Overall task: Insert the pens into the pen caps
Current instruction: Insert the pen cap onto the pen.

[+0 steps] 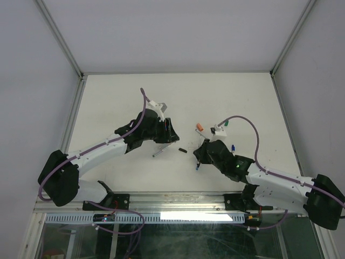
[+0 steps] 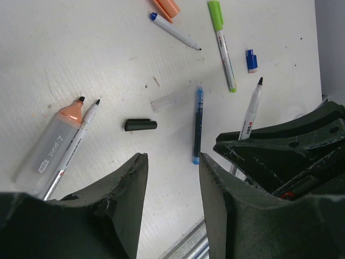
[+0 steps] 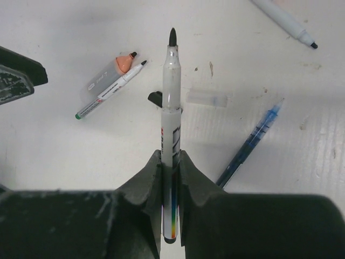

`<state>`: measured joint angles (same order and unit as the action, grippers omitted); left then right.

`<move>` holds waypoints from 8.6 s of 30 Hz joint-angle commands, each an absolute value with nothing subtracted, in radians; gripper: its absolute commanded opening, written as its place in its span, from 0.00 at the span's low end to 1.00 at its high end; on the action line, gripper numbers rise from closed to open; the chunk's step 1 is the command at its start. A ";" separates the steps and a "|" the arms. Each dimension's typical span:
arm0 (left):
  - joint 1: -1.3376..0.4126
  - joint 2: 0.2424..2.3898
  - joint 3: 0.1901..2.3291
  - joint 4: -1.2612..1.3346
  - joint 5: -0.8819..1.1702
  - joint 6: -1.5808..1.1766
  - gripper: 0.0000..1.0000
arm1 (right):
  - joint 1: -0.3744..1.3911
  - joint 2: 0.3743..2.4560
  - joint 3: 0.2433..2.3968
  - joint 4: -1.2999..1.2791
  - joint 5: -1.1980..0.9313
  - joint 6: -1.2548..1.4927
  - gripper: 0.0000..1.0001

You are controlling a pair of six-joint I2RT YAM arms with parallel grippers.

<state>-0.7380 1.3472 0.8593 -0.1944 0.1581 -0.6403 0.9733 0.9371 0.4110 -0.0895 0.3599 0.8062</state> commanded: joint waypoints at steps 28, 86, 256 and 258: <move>-0.731 1.499 1.077 -0.300 -0.112 -0.719 0.42 | 0.844 0.977 0.523 -0.074 0.307 0.310 0.00; -0.861 1.574 1.049 -0.345 -0.143 -0.732 0.47 | 0.710 0.750 0.560 -0.271 0.529 0.655 0.00; -0.748 1.660 0.877 0.090 0.264 -0.787 0.00 | 0.997 1.237 0.255 0.485 -0.021 1.011 0.00; -0.748 1.661 0.876 0.090 0.264 -0.788 0.00 | 0.997 1.236 0.255 0.489 -0.020 1.008 0.00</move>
<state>-0.7574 1.6703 0.8795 0.0456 0.2630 -0.7738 0.9939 1.2449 0.2623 0.4152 -0.0414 0.9951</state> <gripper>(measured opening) 0.129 0.137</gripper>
